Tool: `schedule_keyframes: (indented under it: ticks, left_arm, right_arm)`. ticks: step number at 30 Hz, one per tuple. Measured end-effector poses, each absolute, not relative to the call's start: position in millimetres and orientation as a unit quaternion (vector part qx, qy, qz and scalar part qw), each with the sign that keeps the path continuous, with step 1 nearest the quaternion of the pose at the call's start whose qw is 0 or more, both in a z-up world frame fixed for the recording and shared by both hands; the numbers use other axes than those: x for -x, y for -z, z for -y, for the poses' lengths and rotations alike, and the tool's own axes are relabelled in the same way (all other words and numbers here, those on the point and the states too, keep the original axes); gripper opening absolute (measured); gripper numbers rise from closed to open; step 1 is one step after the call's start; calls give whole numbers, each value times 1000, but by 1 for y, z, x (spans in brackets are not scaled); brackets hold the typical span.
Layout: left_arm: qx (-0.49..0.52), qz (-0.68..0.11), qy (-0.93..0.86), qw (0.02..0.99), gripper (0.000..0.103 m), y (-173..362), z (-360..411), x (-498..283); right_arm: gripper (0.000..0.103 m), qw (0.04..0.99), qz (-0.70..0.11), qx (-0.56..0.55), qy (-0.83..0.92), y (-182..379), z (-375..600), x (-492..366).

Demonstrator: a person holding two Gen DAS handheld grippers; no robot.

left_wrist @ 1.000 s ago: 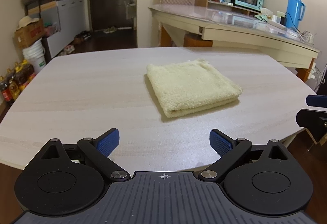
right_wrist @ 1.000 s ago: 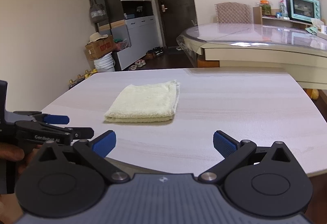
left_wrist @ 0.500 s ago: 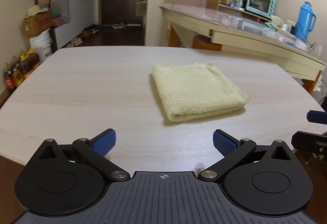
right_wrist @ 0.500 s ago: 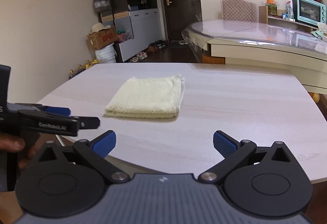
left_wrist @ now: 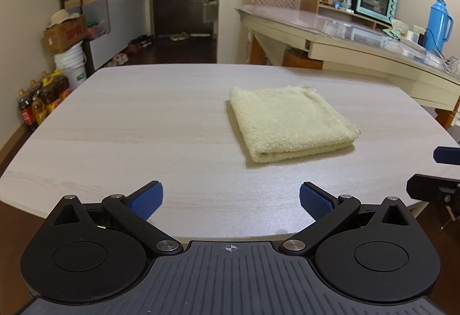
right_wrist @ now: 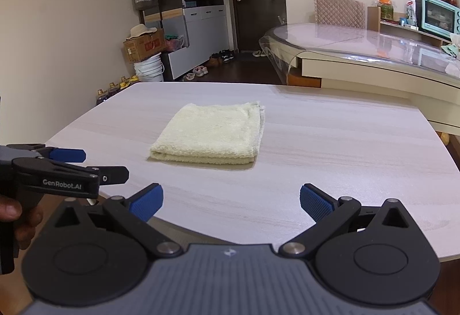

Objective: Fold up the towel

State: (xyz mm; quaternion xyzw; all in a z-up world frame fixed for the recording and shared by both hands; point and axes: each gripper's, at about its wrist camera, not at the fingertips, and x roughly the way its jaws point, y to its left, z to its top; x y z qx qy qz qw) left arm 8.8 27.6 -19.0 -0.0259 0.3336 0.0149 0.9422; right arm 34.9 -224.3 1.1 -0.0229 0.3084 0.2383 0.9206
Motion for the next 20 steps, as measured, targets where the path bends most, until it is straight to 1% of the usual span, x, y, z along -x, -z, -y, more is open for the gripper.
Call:
schedule_keyframes:
  ticks: [10, 20]
  left_arm:
    - [16, -336, -15, 942, 103, 20, -26, -9]
    - [6, -313, -17, 950, 103, 13, -18, -6]
  right_arm:
    - [103, 921, -306, 23, -241, -3, 221, -35]
    - [103, 923, -303, 18, -236, -4, 224, -33]
